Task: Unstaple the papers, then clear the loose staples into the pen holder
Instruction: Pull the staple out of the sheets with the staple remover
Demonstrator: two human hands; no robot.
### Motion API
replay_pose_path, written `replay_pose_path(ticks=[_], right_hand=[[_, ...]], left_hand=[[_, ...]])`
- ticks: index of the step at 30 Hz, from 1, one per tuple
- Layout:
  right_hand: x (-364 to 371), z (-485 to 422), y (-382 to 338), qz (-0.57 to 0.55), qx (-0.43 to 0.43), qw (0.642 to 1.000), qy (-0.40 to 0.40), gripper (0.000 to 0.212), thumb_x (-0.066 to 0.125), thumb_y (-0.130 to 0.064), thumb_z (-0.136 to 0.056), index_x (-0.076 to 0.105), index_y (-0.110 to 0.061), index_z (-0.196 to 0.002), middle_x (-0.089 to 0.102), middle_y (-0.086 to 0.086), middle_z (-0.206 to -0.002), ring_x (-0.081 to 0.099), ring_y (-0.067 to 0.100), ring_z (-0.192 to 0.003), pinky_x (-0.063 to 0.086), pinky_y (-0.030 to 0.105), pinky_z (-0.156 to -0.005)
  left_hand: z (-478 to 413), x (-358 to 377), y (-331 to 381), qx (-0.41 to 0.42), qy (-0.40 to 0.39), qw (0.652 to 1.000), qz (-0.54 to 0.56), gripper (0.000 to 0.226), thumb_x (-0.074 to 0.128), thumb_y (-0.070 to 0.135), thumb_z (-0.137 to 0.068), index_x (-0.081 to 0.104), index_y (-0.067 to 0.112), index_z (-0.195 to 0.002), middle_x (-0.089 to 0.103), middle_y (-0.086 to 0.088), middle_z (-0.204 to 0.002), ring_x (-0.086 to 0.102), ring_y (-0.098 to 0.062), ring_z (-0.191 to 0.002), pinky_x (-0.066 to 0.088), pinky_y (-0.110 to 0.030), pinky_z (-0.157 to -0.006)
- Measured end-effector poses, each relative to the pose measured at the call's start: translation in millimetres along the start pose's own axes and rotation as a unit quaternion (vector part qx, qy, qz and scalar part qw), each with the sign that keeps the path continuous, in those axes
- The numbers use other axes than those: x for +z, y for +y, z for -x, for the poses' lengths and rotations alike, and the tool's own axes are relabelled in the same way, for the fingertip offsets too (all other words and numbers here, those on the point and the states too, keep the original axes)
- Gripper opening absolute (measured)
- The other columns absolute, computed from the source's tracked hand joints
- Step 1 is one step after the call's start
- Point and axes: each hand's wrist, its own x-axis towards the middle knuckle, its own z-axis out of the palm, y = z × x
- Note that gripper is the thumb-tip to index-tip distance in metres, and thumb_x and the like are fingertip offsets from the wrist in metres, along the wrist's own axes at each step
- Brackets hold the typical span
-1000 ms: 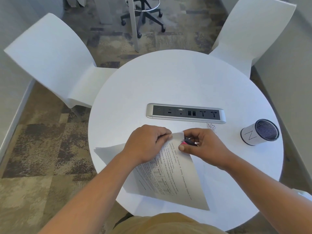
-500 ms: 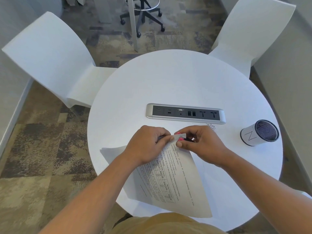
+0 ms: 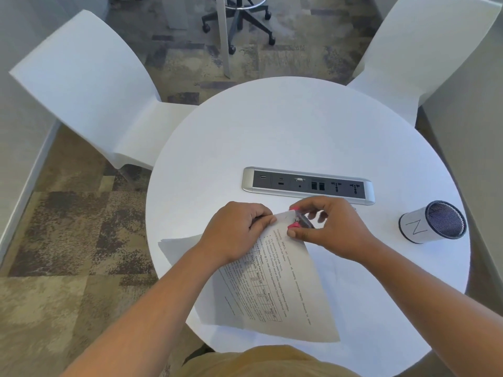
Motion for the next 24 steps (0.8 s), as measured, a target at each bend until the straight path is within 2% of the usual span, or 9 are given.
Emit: replay_pose_path(ticks=[2,6,8,11,16,18,19,21,24], right_hand=[[-2.7,-10.0,10.0,0.017,0.003,1.000,0.010,0.038,0.089,-0.029,-0.064,0.068,-0.033,-0.096,0.071,-0.015,-0.088,0.058,0.001,-0.074,0.043,0.009,-0.063],[-1.8,-30.9,32.0,0.003,0.039,0.999,0.030,0.038,0.080,-0.010,-0.069,0.064,-0.030,-0.097,0.070,-0.011,-0.088,0.065,0.002,-0.072,0.050,0.012,-0.066],[0.6,-41.3,45.1,-0.010,0.076,0.997,0.029,0.035,0.077,-0.005,-0.070,0.064,-0.027,-0.095,0.070,-0.006,-0.091,0.069,0.001,-0.074,0.051,0.014,-0.061],[6.3,-56.5,69.1,-0.044,0.135,0.990,0.023,0.037,0.073,0.002,-0.070,0.064,-0.023,-0.096,0.068,0.002,-0.098,0.066,0.010,-0.068,0.045,0.017,-0.046],[12.6,-77.7,102.4,-0.093,0.185,0.977,0.044,0.041,0.068,0.010,-0.073,0.063,-0.020,-0.101,0.063,0.004,-0.101,0.065,0.015,-0.083,0.043,0.021,-0.047],[13.6,-83.2,113.8,-0.038,0.162,0.985,0.045,0.043,0.073,0.007,-0.071,0.065,-0.020,-0.103,0.064,0.002,-0.102,0.064,0.017,-0.091,0.050,0.018,-0.055],[13.7,-85.5,119.1,0.001,0.145,0.988,0.044,0.044,0.076,0.004,-0.070,0.065,-0.022,-0.104,0.065,0.001,-0.103,0.064,0.017,-0.095,0.055,0.022,-0.067],[13.1,-88.7,127.2,0.062,0.127,0.989,0.048,0.045,0.079,-0.004,-0.070,0.065,-0.024,-0.108,0.067,-0.004,-0.107,0.062,0.014,-0.100,0.054,0.034,-0.088],[12.0,-88.8,127.3,0.114,0.126,0.983,0.068,0.053,0.080,-0.012,-0.073,0.061,-0.021,-0.121,0.064,-0.005,-0.119,0.059,0.016,-0.109,0.047,0.030,-0.093]], left_hand=[[-0.9,-2.1,-3.9,-0.019,-0.004,1.000,-0.007,0.025,0.054,0.041,-0.100,0.074,0.027,-0.098,0.070,0.013,-0.085,0.061,-0.009,-0.077,0.050,-0.030,-0.075],[-1.5,-4.3,-13.1,-0.049,-0.010,0.999,-0.013,0.025,0.053,0.043,-0.100,0.073,0.029,-0.099,0.071,0.014,-0.088,0.061,-0.007,-0.078,0.049,-0.028,-0.075],[-1.8,-5.3,-17.6,-0.062,-0.014,0.998,-0.018,0.024,0.053,0.043,-0.100,0.072,0.029,-0.099,0.071,0.015,-0.088,0.061,-0.006,-0.078,0.049,-0.028,-0.075],[-1.9,-6.8,-22.8,-0.078,-0.019,0.997,-0.017,0.024,0.053,0.043,-0.099,0.072,0.029,-0.102,0.071,0.016,-0.093,0.064,-0.007,-0.085,0.051,-0.029,-0.080],[-1.6,-6.3,-28.7,-0.091,-0.028,0.995,-0.013,0.024,0.054,0.045,-0.099,0.072,0.031,-0.107,0.073,0.016,-0.103,0.067,-0.008,-0.099,0.054,-0.035,-0.089],[-0.5,-6.3,-31.6,-0.092,-0.025,0.995,-0.011,0.024,0.054,0.045,-0.099,0.071,0.032,-0.106,0.073,0.017,-0.102,0.066,-0.008,-0.099,0.054,-0.036,-0.089],[0.0,-6.3,-33.0,-0.091,-0.023,0.995,-0.011,0.023,0.054,0.045,-0.099,0.071,0.032,-0.106,0.073,0.017,-0.102,0.066,-0.007,-0.098,0.054,-0.037,-0.089],[1.3,-6.9,-34.6,-0.089,-0.022,0.996,-0.017,0.022,0.053,0.044,-0.099,0.071,0.033,-0.106,0.072,0.019,-0.101,0.065,-0.007,-0.097,0.053,-0.036,-0.089],[5.3,-8.2,-35.1,-0.084,-0.020,0.996,-0.015,0.022,0.051,0.042,-0.100,0.070,0.034,-0.106,0.071,0.021,-0.099,0.064,-0.005,-0.095,0.053,-0.035,-0.088]])
